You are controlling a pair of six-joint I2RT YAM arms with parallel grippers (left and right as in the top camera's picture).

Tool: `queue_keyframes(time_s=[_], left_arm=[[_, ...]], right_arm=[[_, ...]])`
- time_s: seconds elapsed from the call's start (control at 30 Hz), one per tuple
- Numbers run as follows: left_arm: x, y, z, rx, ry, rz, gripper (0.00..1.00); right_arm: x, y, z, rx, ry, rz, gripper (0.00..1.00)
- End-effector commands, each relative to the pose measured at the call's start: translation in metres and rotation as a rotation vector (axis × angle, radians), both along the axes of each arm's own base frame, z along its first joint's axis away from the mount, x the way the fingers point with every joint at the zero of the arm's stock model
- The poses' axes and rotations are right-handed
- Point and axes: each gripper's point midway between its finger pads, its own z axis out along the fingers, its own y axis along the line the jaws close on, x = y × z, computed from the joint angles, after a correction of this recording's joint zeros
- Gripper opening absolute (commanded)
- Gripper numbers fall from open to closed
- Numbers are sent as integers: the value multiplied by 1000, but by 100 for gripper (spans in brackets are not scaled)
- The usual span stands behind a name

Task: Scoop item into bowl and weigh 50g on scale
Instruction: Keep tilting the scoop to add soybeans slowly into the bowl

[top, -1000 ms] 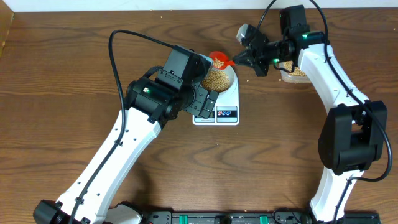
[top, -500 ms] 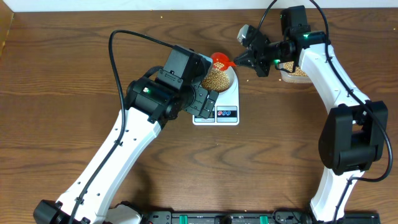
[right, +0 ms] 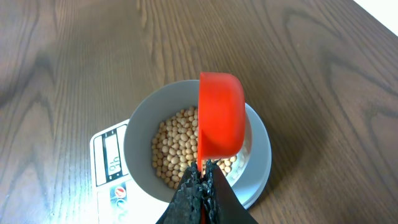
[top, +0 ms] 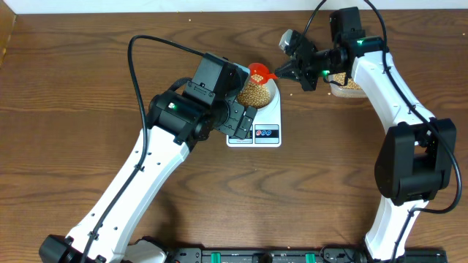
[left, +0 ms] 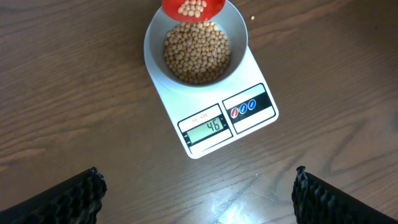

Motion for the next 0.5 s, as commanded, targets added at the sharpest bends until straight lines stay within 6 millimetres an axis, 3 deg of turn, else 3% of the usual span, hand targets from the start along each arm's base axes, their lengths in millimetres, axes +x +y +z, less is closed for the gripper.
queue_keyframes(time_s=[0.0, 0.47], left_arm=[[-1, 1, -6, 13, 15, -7, 98], [-1, 1, -6, 13, 15, -7, 98]], right_arm=[[-3, 0, 20, 28, -42, 14, 1], [-9, 3, 16, 9, -16, 20, 1]])
